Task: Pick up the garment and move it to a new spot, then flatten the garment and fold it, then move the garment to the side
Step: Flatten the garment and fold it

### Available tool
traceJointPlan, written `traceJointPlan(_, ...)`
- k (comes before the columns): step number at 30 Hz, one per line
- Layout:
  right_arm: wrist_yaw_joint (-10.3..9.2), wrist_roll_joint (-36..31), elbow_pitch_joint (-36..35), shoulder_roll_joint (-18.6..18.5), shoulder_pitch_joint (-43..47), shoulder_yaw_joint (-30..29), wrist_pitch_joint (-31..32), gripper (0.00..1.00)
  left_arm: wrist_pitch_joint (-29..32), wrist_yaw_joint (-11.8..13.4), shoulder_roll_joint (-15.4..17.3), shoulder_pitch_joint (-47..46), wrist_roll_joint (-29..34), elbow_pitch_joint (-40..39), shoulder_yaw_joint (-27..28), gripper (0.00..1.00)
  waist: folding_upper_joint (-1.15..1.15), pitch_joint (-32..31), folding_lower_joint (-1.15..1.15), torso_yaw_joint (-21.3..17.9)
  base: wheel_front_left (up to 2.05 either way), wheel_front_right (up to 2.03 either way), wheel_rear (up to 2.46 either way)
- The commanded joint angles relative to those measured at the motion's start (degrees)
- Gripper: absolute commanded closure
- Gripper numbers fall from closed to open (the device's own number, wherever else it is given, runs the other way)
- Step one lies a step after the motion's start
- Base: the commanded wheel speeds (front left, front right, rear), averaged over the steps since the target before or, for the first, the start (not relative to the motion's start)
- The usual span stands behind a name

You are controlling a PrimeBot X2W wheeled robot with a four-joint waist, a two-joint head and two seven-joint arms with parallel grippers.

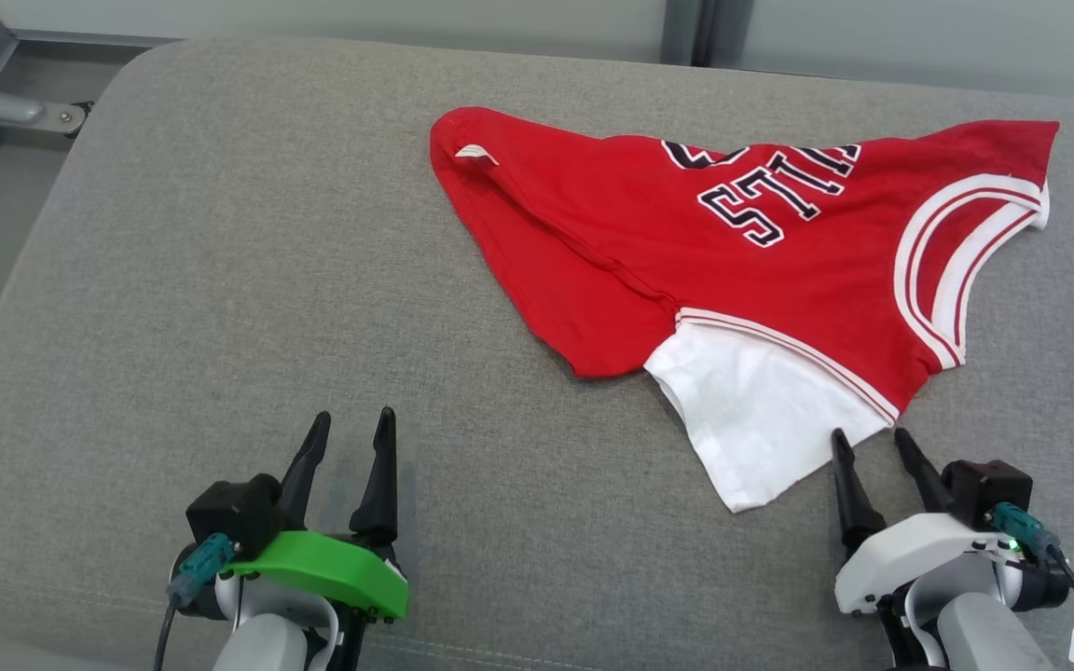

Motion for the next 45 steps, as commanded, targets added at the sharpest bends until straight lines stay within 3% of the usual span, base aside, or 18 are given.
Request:
traceJointPlan(1,-0.09,0.81,0.27,0.16,0.69,0.51,-0.22,0.0,0.02,-0.3,0.22,1.02,-0.06,0.1,-0.04,0.0,0.0,-0.15,0.0,0.83,0.0,0.0,0.0)
traceJointPlan(13,-0.08,3.16,4.52,0.73,-0.18,4.06,-0.04,0.0,0.02,-0.28,0.21,1.68,0.6,0.5,-0.37,0.0,0.0,-0.99,0.0,2.58,0.0,0.0,0.0)
traceJointPlan(14,-0.08,3.2,4.98,0.74,-0.42,3.99,-0.03,0.13,0.02,-0.2,0.21,1.7,0.62,0.46,-0.35,0.0,0.0,-0.95,0.0,2.58,0.0,0.0,0.0)
traceJointPlan(15,-0.08,3.46,5.52,0.76,-0.67,3.87,-0.03,0.52,0.02,-0.14,0.21,1.74,0.66,0.44,-0.3,0.0,0.0,-0.86,0.0,2.57,0.0,0.0,0.0)
traceJointPlan(17,-0.08,3.91,6.34,0.81,-1.03,3.86,-0.02,1.0,0.02,-0.05,0.21,1.81,0.76,0.45,-0.25,0.0,0.0,-0.64,0.0,2.5,0.0,0.0,0.0)
traceJointPlan(29,-0.17,3.74,7.38,-4.52,1.68,-2.97,0.01,1.0,0.02,0.2,0.21,1.95,0.28,0.46,0.24,0.0,0.0,-0.44,0.0,-0.28,0.0,0.0,0.0)
traceJointPlan(42,-0.12,3.53,9.99,-11.48,0.97,-6.26,-0.04,1.0,0.02,-0.09,0.22,-1.1,0.23,0.77,-1.39,0.0,0.0,-0.24,0.0,-3.98,0.0,0.0,0.0)
traceJointPlan(43,-0.12,3.94,10.3,-11.56,0.71,-6.09,-0.04,0.75,0.02,-0.08,0.22,-1.33,-0.08,0.88,-1.53,0.0,0.0,-0.1,0.0,-4.21,0.0,0.0,0.0)
traceJointPlan(44,-0.12,4.51,10.21,-11.61,0.29,-5.96,-0.04,0.09,0.02,-0.11,0.22,-1.65,-0.09,0.95,-1.76,0.0,0.0,0.07,0.0,-4.49,0.0,0.0,0.0)
traceJointPlan(45,-0.11,4.83,9.57,-11.61,-0.11,-5.55,-0.04,0.0,0.03,-0.13,0.21,-1.99,-0.18,1.04,-1.98,0.0,0.0,0.26,0.0,-4.79,0.0,0.0,0.0)
